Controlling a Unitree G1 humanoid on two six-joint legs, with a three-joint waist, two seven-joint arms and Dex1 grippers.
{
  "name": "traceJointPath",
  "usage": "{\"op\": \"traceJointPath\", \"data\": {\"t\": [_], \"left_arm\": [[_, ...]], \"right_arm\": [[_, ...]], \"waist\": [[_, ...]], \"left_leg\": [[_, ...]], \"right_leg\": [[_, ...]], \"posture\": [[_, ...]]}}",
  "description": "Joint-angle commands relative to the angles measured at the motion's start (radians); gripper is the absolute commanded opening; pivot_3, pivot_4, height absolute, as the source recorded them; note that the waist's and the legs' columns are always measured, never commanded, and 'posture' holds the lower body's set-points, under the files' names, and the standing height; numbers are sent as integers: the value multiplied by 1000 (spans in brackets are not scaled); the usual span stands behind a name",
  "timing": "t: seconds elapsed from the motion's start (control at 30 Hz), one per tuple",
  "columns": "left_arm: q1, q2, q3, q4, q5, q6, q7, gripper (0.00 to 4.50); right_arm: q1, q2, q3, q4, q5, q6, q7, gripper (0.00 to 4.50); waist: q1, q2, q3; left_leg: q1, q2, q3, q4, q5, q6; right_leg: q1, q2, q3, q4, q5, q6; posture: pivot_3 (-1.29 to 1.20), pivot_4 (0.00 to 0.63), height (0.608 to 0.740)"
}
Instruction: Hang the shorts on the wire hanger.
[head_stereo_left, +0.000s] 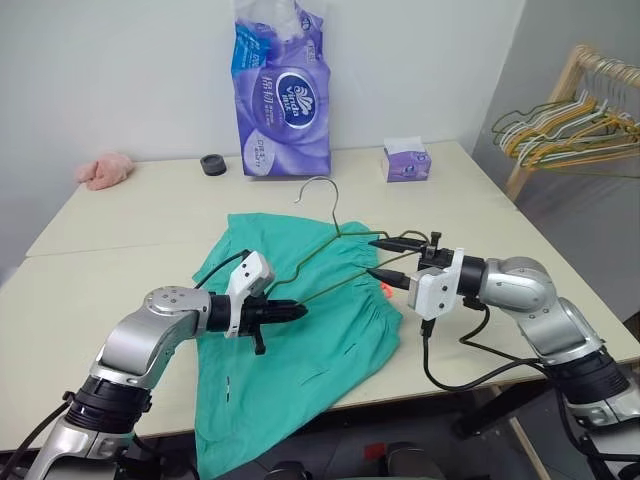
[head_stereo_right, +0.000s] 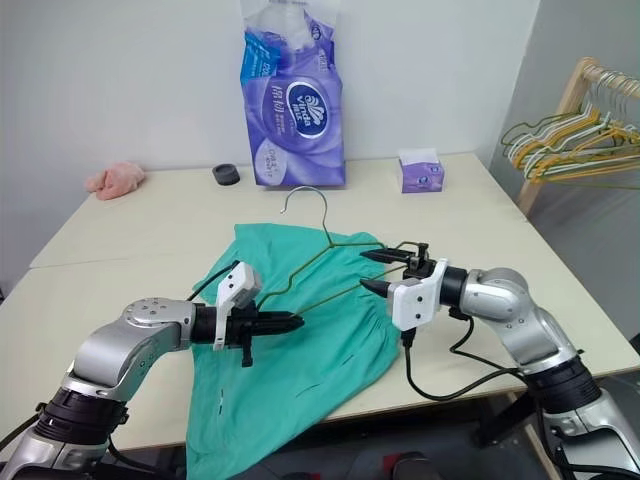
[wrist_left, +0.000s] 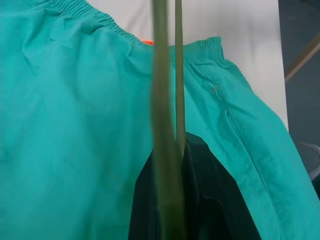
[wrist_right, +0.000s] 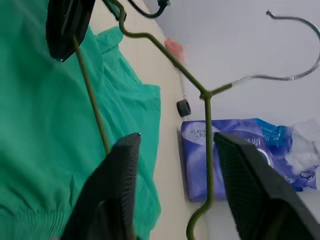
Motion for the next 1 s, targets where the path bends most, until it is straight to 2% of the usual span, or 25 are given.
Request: {"op": "traceJointPath", "data": {"t": [0.03,0.1,0.3,0.37,0.47,0.67,0.77,1.0], "left_arm": [[-13,31,-20,-4,71,-84,-11,0],[-9,60,-55,3,138,-159,-30,0],[-36,64,-100,16,224,-264,-54,0],[-47,54,-105,20,233,-275,-59,0],[-69,42,-120,-4,240,-288,-76,0],[-80,36,-119,-18,241,-284,-97,0],[-73,40,-121,-29,246,-288,-106,0],[-61,38,-118,-42,254,-288,-108,0]], "right_arm": [[18,-44,-114,-96,126,226,37,3851],[30,-77,-136,-146,181,363,79,4432],[26,-168,-103,-260,261,689,191,4432],[15,-180,-82,-275,263,745,213,4432],[-31,-168,15,-264,211,806,236,4432],[-108,-133,133,-195,138,811,262,4432],[-142,-104,162,-159,116,828,265,3865],[-143,-115,189,-167,120,853,339,1395]], "waist": [[-1,0,0],[-2,0,0],[-4,0,0],[-3,0,0],[-7,0,0],[-14,0,0],[-17,0,0],[-17,0,0]], "left_leg": [[0,0,0,0,0,0],[0,0,1,0,0,0],[0,1,1,0,0,0],[0,0,1,0,0,0],[0,1,1,0,0,0],[0,1,1,0,0,0],[0,1,1,0,0,0],[-1,1,0,0,0,0]], "right_leg": [[0,0,1,0,0,0],[0,0,0,0,0,0],[0,0,0,0,0,0],[0,0,0,0,0,0],[0,0,0,0,0,0],[-1,0,0,0,0,0],[-1,0,0,0,0,0],[-1,-1,-1,0,0,0]], "posture": [[-135,13,740],[-140,12,740],[-158,11,740],[-171,9,740],[-175,8,740],[-174,5,740],[-168,1,740],[-163,0,740]]}}
